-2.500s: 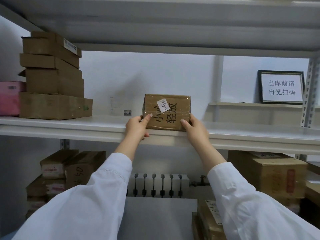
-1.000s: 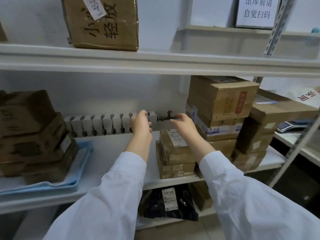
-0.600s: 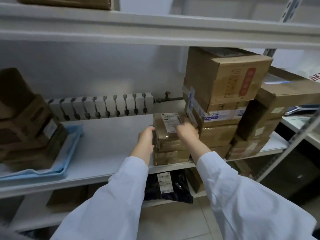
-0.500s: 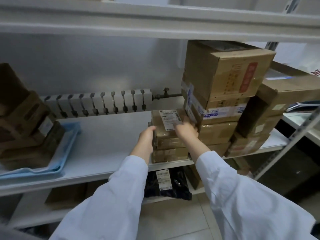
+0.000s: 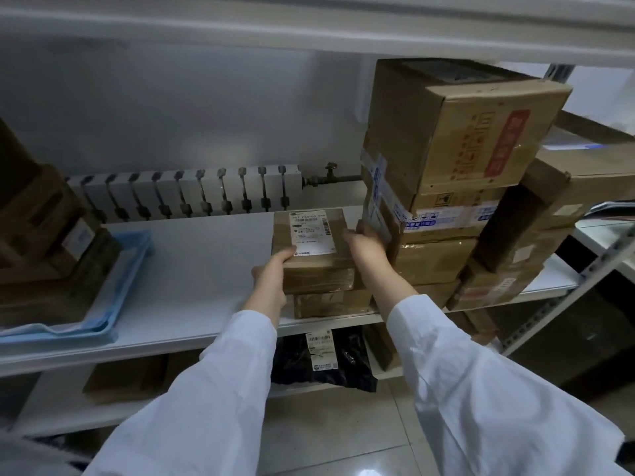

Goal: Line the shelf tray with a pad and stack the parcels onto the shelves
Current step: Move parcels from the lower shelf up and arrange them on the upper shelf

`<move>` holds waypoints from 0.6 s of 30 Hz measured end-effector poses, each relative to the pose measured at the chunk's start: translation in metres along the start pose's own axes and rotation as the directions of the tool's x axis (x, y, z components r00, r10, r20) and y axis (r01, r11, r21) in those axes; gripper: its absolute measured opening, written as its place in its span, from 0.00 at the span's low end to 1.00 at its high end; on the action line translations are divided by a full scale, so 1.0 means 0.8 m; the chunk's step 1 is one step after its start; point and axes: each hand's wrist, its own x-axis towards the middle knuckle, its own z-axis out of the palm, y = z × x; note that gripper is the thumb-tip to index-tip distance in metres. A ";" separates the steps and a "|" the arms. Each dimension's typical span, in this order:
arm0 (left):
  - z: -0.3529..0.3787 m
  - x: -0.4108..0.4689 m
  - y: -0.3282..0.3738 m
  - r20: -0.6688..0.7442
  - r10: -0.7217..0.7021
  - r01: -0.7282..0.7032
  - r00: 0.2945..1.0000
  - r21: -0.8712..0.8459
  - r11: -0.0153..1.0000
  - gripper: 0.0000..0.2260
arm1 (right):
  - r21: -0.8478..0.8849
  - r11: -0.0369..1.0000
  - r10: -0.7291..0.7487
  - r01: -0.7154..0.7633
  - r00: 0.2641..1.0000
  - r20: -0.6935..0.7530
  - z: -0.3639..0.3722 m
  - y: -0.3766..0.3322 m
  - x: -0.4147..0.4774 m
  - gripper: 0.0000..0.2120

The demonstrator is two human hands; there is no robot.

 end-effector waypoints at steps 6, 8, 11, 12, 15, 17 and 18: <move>-0.013 0.002 0.004 0.000 0.060 -0.060 0.998 -0.179 0.982 0.25 | 0.088 0.972 0.222 -0.219 0.974 -0.036 0.013 0.026 0.017 0.29; -0.014 0.004 0.005 0.022 0.076 -0.070 0.997 -0.197 0.978 0.23 | 0.055 0.970 0.238 -0.238 0.971 0.011 0.014 0.033 0.014 0.28; -0.015 0.009 0.005 0.073 0.041 -0.022 0.997 -0.245 0.969 0.19 | -0.006 0.964 0.264 -0.265 0.959 0.107 0.011 0.036 0.020 0.24; -0.015 0.009 0.003 0.087 0.022 0.002 0.996 -0.263 0.965 0.19 | 0.000 0.963 0.266 -0.268 0.957 0.111 0.010 0.033 0.019 0.24; -0.013 0.008 -0.002 0.119 -0.023 0.054 0.993 -0.260 0.964 0.23 | 0.071 0.953 0.288 -0.294 0.954 0.080 0.013 0.035 0.024 0.27; -0.013 0.007 -0.005 0.131 -0.037 0.070 0.991 -0.258 0.963 0.25 | 0.126 0.956 0.253 -0.263 0.963 0.092 0.018 0.044 0.022 0.24; -0.013 0.007 -0.005 0.137 -0.045 0.078 0.990 -0.252 0.965 0.26 | 0.141 0.956 0.243 -0.257 0.964 0.108 0.018 0.048 0.020 0.22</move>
